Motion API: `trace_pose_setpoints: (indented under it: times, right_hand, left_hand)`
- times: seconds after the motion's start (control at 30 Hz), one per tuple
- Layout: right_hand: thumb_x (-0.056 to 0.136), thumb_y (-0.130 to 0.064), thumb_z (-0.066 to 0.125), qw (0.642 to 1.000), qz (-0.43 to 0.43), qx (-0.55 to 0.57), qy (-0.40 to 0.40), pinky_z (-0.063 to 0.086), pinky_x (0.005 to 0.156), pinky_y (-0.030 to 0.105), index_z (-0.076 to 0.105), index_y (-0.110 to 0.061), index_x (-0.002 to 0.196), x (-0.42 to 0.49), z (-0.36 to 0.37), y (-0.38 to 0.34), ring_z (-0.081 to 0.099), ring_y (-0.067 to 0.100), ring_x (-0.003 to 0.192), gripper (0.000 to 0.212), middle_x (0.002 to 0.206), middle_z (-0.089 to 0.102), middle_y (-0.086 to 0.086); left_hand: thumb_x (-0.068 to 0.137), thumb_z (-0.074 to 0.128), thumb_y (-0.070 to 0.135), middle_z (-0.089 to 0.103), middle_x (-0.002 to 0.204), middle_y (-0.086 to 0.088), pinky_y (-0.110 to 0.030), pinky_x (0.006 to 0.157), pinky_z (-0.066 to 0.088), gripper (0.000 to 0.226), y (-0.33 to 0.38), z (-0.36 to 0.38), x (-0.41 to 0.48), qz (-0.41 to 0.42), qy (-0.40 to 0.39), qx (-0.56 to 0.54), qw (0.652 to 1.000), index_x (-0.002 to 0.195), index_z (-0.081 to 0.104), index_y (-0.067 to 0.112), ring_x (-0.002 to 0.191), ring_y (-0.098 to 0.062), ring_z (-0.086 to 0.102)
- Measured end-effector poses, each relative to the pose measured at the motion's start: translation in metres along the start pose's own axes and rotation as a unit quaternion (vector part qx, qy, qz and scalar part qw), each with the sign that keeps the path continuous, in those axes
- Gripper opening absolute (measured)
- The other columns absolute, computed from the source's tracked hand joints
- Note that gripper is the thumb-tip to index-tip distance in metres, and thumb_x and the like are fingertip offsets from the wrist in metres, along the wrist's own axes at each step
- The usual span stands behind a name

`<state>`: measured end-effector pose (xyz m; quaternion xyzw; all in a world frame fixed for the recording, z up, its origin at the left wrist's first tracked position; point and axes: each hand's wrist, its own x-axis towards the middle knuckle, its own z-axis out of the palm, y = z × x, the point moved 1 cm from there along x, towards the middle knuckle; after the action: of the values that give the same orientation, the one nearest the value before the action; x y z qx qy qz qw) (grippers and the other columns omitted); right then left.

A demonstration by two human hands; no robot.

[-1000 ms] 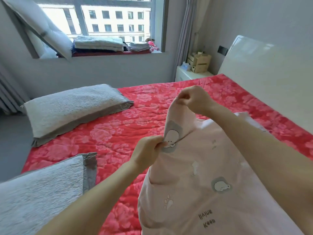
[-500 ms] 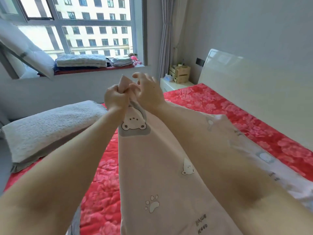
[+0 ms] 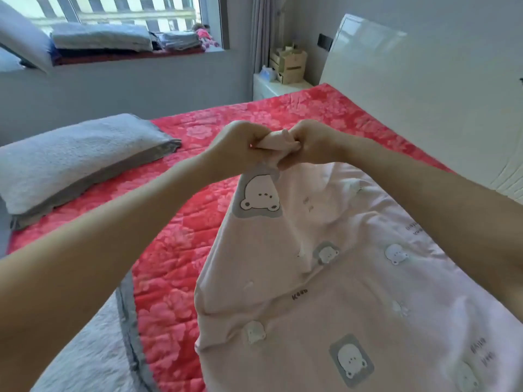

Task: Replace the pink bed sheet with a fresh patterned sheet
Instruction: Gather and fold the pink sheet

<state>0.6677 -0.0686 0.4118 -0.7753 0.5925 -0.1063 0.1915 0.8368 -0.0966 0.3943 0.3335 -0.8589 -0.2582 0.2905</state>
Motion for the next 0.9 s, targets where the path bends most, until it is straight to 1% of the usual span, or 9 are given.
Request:
trace_pose_setpoints:
  times: [0.13,0.3,0.37,0.43,0.57,0.63,0.73,0.8,0.9]
  right_hand:
    - [0.081,-0.023,0.072,0.99,-0.052,-0.087,0.096,0.034,0.058,0.03,0.044,-0.026,0.05,-0.071,0.06,0.001,0.038,0.012,0.049,0.041,0.049,0.038,-0.02]
    - [0.088,-0.027,0.055,0.943,-0.184,-0.168,0.22,0.025,0.045,0.021,0.061,-0.012,0.054,-0.19,0.104,-0.04,0.035,0.014,0.038,0.038,0.041,0.045,-0.003]
    - [0.087,-0.019,0.054,0.927,-0.21,-0.184,0.251,0.02,0.046,0.021,0.066,-0.013,0.059,-0.246,0.119,-0.064,0.029,0.015,0.038,0.031,0.041,0.041,-0.002]
    - [0.083,-0.014,0.055,0.92,-0.224,-0.19,0.261,0.02,0.043,0.022,0.074,-0.016,0.078,-0.309,0.149,-0.095,0.026,0.017,0.037,0.02,0.039,0.038,0.0]
    - [0.08,-0.008,0.049,0.956,-0.165,-0.145,0.195,0.025,0.036,0.02,0.052,-0.026,0.128,-0.412,0.251,-0.137,0.032,0.019,0.028,0.051,0.037,0.035,-0.001]
    - [0.089,-0.028,0.038,0.993,-0.037,-0.093,0.063,0.019,0.04,0.016,0.068,-0.027,0.095,-0.452,0.317,-0.138,0.034,0.013,0.029,0.031,0.038,0.036,-0.004]
    - [0.048,-0.06,0.027,0.979,0.193,-0.011,-0.061,0.032,0.046,0.011,0.062,-0.032,0.069,-0.506,0.415,-0.099,0.047,-0.004,0.043,0.049,0.05,0.054,-0.016]
    - [0.044,-0.056,0.04,0.952,0.262,0.072,-0.138,0.042,0.051,0.017,0.054,-0.035,0.058,-0.527,0.463,-0.088,0.048,-0.008,0.043,0.029,0.049,0.054,-0.027]
    - [0.024,-0.022,0.083,0.958,0.185,-0.06,-0.21,0.013,0.041,0.021,0.051,-0.021,0.042,-0.537,0.501,-0.092,0.043,0.007,0.029,0.036,0.036,0.048,-0.005]
  left_hand:
    - [0.073,0.057,0.019,0.049,0.059,-0.008,-0.032,0.054,0.036,0.02,0.003,0.039,-0.074,-0.032,0.002,0.006,0.999,0.066,0.061,0.001,0.06,-0.015,0.037]
    - [0.08,0.066,0.014,0.049,0.05,0.015,-0.021,0.053,0.034,0.029,0.067,0.055,-0.178,-0.004,-0.065,-0.039,0.997,0.058,0.057,0.031,0.051,0.0,0.04]
    - [0.079,0.062,0.028,0.061,0.059,0.006,-0.025,0.055,0.042,0.018,0.093,0.06,-0.22,0.014,-0.122,-0.034,0.992,0.068,0.066,0.015,0.056,-0.007,0.05]
    - [0.078,0.059,0.035,0.067,0.071,-0.005,-0.028,0.06,0.046,0.029,0.111,0.068,-0.272,0.036,-0.181,-0.032,0.982,0.081,0.071,0.009,0.066,-0.019,0.059]
    - [0.078,0.061,0.045,0.069,0.081,0.005,-0.023,0.072,0.047,0.033,0.111,0.1,-0.398,0.066,-0.237,-0.096,0.964,0.086,0.074,0.015,0.078,-0.01,0.061]
    - [0.076,0.066,0.043,0.068,0.083,0.013,-0.018,0.075,0.048,0.023,0.086,0.129,-0.462,-0.032,-0.225,-0.13,0.965,0.085,0.072,0.023,0.081,-0.004,0.061]
    - [0.076,0.065,0.033,0.065,0.074,0.012,-0.022,0.066,0.05,0.005,0.031,0.191,-0.555,-0.313,-0.155,-0.111,0.93,0.076,0.063,0.029,0.075,-0.012,0.065]
    - [0.079,0.068,0.024,0.069,0.08,0.001,-0.026,0.067,0.049,0.009,0.004,0.24,-0.616,-0.476,-0.144,-0.097,0.862,0.084,0.065,0.018,0.082,-0.024,0.067]
    - [0.078,0.073,0.022,0.067,0.104,-0.008,-0.033,0.083,0.05,0.035,0.0,0.307,-0.681,-0.608,-0.132,-0.186,0.761,0.109,0.062,0.008,0.096,-0.025,0.064]
